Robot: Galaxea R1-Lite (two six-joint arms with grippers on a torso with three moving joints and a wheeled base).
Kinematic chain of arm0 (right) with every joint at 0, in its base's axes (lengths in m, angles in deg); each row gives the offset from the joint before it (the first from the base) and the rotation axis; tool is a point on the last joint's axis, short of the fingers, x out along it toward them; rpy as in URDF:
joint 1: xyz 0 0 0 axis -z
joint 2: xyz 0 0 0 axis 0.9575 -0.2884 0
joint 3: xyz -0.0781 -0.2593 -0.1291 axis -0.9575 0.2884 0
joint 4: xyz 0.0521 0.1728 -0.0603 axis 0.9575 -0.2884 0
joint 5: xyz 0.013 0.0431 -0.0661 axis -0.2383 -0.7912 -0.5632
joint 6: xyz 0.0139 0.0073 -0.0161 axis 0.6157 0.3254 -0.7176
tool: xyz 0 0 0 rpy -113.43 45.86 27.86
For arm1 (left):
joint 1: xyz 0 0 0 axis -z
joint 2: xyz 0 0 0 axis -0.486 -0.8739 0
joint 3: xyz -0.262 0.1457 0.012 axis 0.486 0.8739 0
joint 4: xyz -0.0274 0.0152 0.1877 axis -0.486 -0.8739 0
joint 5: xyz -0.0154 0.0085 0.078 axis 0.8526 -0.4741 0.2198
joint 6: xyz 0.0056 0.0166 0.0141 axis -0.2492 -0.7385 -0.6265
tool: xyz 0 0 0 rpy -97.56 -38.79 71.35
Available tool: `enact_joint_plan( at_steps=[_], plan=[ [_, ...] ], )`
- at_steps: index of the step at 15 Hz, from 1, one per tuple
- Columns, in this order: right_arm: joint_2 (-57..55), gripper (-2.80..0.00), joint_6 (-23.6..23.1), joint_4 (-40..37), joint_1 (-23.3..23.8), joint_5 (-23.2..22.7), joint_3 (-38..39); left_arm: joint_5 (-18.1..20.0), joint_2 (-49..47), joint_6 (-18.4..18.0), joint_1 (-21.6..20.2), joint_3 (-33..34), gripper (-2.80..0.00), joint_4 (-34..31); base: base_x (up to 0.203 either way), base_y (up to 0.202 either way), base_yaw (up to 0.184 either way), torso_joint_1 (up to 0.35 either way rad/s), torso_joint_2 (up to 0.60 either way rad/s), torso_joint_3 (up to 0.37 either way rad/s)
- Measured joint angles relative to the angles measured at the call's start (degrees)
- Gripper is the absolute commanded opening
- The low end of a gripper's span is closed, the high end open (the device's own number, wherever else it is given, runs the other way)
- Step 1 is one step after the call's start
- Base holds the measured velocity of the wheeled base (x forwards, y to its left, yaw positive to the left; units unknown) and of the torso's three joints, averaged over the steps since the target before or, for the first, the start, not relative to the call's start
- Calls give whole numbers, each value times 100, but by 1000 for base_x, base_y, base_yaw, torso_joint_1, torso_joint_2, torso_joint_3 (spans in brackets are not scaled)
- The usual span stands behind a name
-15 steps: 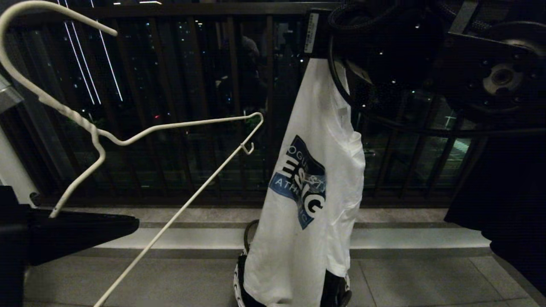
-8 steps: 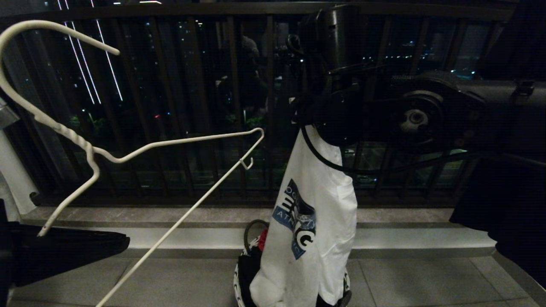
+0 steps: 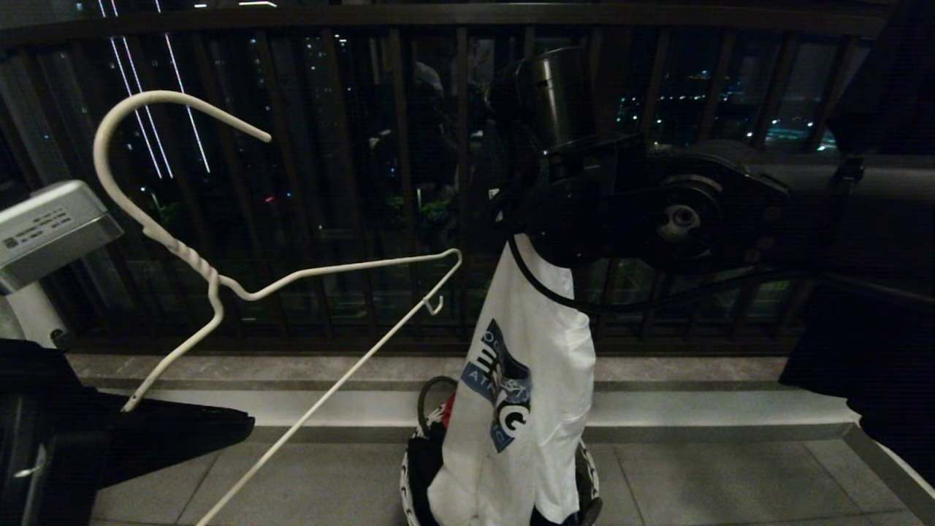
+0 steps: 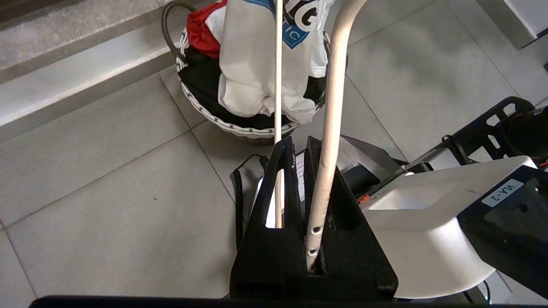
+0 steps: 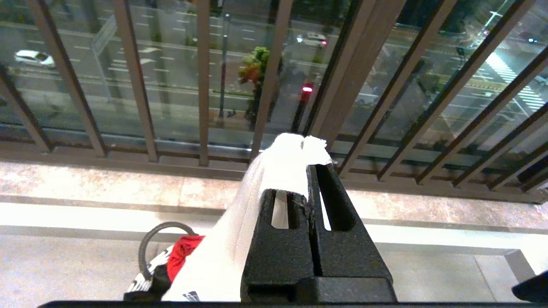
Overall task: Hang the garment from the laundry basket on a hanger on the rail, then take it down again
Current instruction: Hang the clothes on the clothes rack
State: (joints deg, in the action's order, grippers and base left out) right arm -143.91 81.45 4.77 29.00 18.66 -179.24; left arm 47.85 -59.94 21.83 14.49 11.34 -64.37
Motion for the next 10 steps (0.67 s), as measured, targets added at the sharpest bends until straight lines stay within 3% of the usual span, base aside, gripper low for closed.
enact_joint_plan(
  at_steps=[3, 8, 10],
  plan=[
    [18, -280, 82, 74, -51, -102, -7, 4, -132, 158, 111, 86, -280, 226, 0, 0, 0, 0, 0, 0],
    [52, -280, 741, 67, -88, -544, -33, -6, -423, 1091, 707, 141, -280, 979, 0, 0, 0, 0, 0, 0],
    [57, -280, 941, 69, -94, -686, -35, -12, -516, 1232, 800, 135, -280, 1079, 0, 0, 0, 0, 0, 0]
  ],
)
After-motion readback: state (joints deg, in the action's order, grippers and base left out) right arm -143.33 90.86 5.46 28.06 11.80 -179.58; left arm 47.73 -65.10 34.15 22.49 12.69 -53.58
